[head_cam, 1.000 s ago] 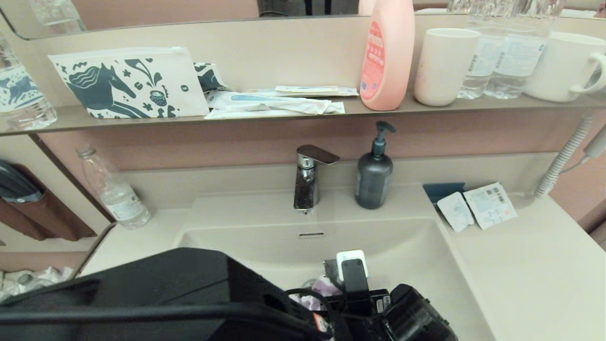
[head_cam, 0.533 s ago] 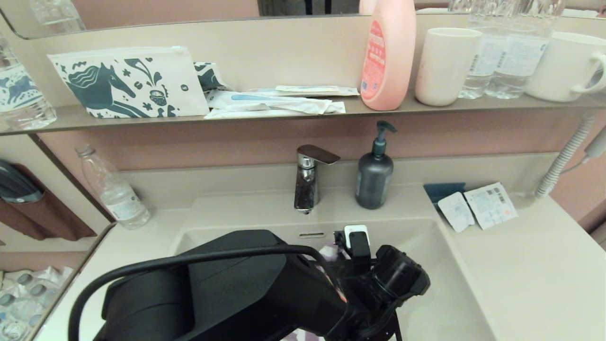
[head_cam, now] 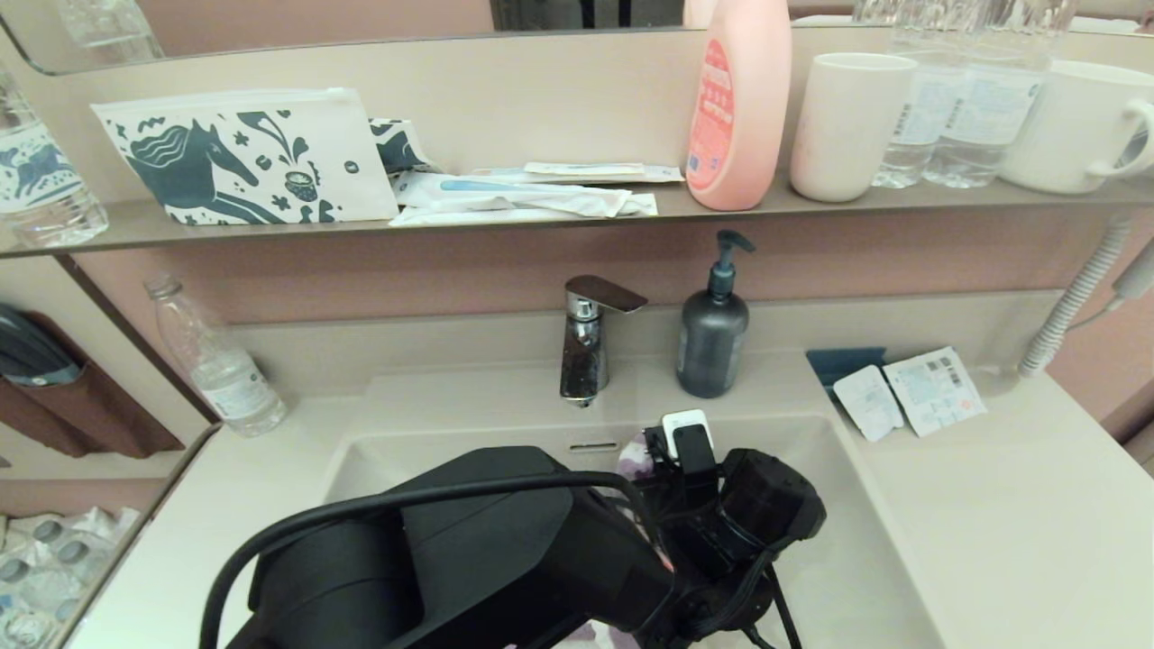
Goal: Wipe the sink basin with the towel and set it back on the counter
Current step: Wipe the sink
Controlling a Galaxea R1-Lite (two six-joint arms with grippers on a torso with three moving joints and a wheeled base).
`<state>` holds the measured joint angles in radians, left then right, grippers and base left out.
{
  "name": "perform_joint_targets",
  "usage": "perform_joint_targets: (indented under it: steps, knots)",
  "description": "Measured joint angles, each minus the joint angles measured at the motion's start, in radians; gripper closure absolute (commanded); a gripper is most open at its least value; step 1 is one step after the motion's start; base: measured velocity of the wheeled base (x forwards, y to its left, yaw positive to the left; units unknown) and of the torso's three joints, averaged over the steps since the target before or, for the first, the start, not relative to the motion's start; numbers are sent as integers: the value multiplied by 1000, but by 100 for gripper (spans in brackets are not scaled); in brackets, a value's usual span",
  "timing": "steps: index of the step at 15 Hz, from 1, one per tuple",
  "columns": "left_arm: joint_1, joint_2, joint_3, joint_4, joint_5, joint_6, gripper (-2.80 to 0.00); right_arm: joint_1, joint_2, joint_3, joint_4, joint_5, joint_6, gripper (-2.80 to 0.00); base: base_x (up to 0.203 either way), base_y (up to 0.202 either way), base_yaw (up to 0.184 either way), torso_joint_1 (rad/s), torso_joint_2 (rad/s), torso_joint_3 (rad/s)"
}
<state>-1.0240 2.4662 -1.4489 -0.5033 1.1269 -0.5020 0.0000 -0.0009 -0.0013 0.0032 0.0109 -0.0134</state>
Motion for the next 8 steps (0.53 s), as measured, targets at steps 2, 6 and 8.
perform_joint_targets:
  steps: [2, 6, 8]
  knots:
    - [1, 23, -1, -83, 13, 27, 0, 0, 0, 0, 0, 0, 0, 0, 0, 0, 0, 0, 0, 0]
    - [-2, 76, 10, -262, 29, 137, 0, 0, 0, 0, 0, 0, 0, 0, 0, 0, 0, 0, 0, 0]
    - [-3, 100, 25, -395, 32, 241, 0, 0, 0, 0, 0, 0, 0, 0, 0, 0, 0, 0, 0, 0]
